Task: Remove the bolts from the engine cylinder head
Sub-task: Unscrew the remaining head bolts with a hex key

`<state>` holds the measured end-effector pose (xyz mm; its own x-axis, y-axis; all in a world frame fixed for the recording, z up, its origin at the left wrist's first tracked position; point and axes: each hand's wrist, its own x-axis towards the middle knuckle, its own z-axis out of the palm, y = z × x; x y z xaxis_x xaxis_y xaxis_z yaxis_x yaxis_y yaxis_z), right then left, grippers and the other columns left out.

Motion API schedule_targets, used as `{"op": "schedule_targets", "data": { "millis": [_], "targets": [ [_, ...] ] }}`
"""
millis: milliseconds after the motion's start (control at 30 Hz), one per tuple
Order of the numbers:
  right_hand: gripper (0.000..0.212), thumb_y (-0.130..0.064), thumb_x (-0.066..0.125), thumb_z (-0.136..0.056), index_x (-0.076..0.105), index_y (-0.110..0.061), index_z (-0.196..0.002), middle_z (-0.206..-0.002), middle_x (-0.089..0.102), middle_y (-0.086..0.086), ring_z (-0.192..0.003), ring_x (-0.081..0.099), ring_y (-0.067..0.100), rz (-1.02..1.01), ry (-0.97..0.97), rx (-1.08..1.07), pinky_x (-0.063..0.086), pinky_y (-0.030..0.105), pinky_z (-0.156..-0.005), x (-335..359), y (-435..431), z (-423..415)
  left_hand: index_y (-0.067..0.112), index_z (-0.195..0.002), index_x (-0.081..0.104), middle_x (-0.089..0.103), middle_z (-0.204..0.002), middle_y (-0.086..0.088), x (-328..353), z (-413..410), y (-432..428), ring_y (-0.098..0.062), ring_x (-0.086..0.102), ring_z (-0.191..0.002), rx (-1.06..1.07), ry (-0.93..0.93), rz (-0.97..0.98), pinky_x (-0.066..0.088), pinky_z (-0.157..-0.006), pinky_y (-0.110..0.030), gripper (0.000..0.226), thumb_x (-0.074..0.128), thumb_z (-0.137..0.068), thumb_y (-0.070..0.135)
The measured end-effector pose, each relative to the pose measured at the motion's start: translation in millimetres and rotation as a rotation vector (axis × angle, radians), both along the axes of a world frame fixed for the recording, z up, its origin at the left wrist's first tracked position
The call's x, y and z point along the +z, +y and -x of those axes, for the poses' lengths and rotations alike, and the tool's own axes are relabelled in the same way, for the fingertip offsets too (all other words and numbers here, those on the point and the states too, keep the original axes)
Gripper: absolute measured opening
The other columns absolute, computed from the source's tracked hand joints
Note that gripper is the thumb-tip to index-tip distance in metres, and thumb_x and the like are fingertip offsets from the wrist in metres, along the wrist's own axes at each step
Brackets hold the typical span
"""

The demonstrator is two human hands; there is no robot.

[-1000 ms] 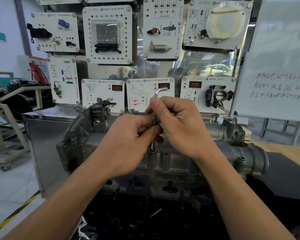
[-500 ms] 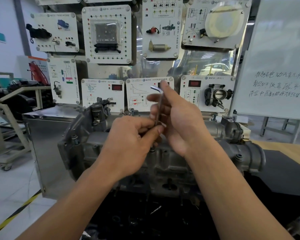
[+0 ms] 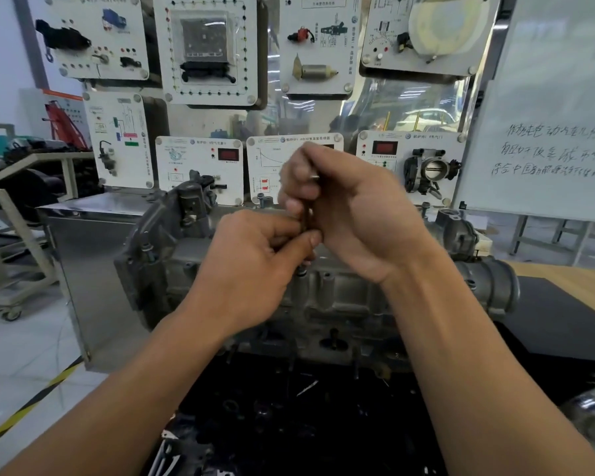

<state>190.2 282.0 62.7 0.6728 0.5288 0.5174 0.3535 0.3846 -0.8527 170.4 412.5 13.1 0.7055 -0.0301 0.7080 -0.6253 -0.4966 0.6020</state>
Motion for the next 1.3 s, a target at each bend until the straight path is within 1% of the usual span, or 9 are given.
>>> {"op": "schedule_targets", "data": {
  "millis": [67, 167, 333, 467, 667, 767, 833, 1067, 1300],
  "targets": [
    [0.035, -0.037, 0.050, -0.095, 0.050, -0.017, -0.067, -0.061, 0.038, -0.003, -0.061, 0.041, 0.014, -0.058, 0.051, -0.056, 0.033, 0.028, -0.062, 1, -2, 0, 0.010, -0.070, 0.075, 0.073, -0.064, 0.005, 2, -2, -2, -0.003, 0.067, -0.056, -0.011, 0.013, -0.024, 0.051, -0.057, -0.015, 0.022, 0.069, -0.091, 0.016],
    [0.041, -0.038, 0.071, -0.087, 0.056, -0.009, -0.062, -0.053, 0.053, 0.004, -0.052, 0.051, 0.019, -0.058, -0.101, -0.501, 0.046, 0.030, -0.052, -9, 6, 1, 0.016, -0.073, 0.077, 0.073, -0.063, 0.003, 4, -4, -5, -0.002, 0.065, -0.054, -0.062, 0.025, 0.015, 0.046, -0.055, -0.011, 0.021, 0.068, -0.092, 0.012],
    [0.037, -0.036, 0.063, -0.095, 0.068, -0.005, -0.076, -0.065, 0.066, 0.017, -0.058, 0.064, 0.036, -0.125, -0.378, -0.888, 0.053, 0.049, -0.054, -25, 24, 4, 0.039, -0.052, 0.060, 0.061, -0.050, 0.018, 1, -1, -3, 0.002, 0.051, -0.044, -0.064, -0.093, -0.010, 0.035, -0.047, -0.006, 0.049, 0.061, -0.083, 0.001],
    [0.023, -0.029, 0.062, -0.096, 0.068, -0.012, -0.082, -0.077, 0.074, 0.008, -0.062, 0.071, 0.021, -0.259, -0.261, -0.634, 0.061, 0.042, -0.063, -28, 28, 5, 0.039, -0.059, 0.063, 0.061, -0.051, 0.020, -4, -4, -2, 0.005, 0.052, -0.044, -0.094, -0.106, 0.011, 0.034, -0.046, -0.004, 0.048, 0.062, -0.086, -0.001],
    [0.054, -0.051, 0.041, -0.100, 0.065, -0.019, -0.062, -0.069, 0.071, 0.003, -0.075, 0.070, 0.019, -0.120, 0.074, -0.171, 0.048, 0.030, -0.066, -10, 9, -1, 0.007, -0.081, 0.074, 0.064, -0.051, 0.021, -14, -8, -1, 0.012, 0.053, -0.041, -0.256, -0.036, 0.114, 0.037, -0.046, -0.001, 0.018, 0.062, -0.093, 0.000],
    [0.061, -0.051, 0.044, -0.100, 0.059, -0.018, -0.051, -0.053, 0.063, 0.003, -0.066, 0.070, 0.020, -0.087, 0.169, -0.285, 0.047, 0.030, -0.063, -1, 0, -2, 0.002, -0.084, 0.074, 0.070, -0.058, 0.015, -14, -10, -4, 0.010, 0.055, -0.041, -0.267, -0.008, 0.134, 0.039, -0.047, -0.001, 0.016, 0.061, -0.093, 0.000],
    [0.059, -0.049, 0.051, -0.099, 0.064, -0.016, -0.051, -0.055, 0.068, 0.006, -0.059, 0.071, 0.018, -0.012, 0.005, -0.553, 0.055, 0.032, -0.056, 1, 2, -1, 0.004, -0.086, 0.074, 0.072, -0.061, 0.012, -15, -10, -6, 0.009, 0.056, -0.042, -0.261, 0.013, 0.193, 0.041, -0.047, -0.003, 0.015, 0.061, -0.093, 0.001],
    [0.022, -0.027, 0.062, -0.097, 0.067, -0.012, -0.083, -0.058, 0.069, -0.001, -0.045, 0.062, 0.012, -0.063, -0.192, -0.761, 0.047, 0.022, -0.045, -9, 24, 3, 0.011, -0.078, 0.070, 0.067, -0.053, 0.015, -15, -8, -4, 0.008, 0.055, -0.039, -0.290, 0.044, 0.212, 0.040, -0.044, -0.003, 0.024, 0.057, -0.095, 0.000],
    [0.033, -0.027, 0.040, -0.106, 0.067, -0.011, -0.094, -0.064, 0.049, -0.001, -0.061, 0.056, 0.014, -0.093, 0.045, -0.212, 0.040, 0.026, -0.061, -4, 12, -1, 0.008, -0.095, 0.074, 0.077, -0.081, -0.005, -11, -12, 8, -0.014, 0.071, -0.066, -0.289, 0.208, 0.146, 0.053, -0.046, -0.029, 0.015, 0.059, -0.096, 0.009]
  ]
}}
